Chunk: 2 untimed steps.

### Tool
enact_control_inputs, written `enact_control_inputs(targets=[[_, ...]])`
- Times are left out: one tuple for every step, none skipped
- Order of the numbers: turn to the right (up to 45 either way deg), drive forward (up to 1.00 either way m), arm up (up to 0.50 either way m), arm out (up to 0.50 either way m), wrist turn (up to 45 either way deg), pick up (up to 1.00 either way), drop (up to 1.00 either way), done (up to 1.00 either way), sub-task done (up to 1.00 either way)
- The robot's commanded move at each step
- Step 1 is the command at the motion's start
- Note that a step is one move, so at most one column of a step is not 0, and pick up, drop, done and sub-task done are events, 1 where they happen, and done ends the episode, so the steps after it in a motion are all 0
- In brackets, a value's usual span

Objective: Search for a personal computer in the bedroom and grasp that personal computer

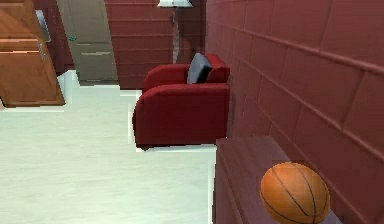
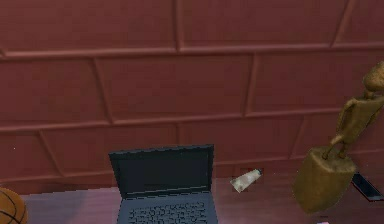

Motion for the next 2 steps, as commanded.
enact_control_inputs(targets=[[0.0,0.00,0.00,0.00,0.0,1.00,0.00,0.00,0.00],[0.0,0.00,0.10,0.00,0.0,0.00,0.00,0.00,0.00]])
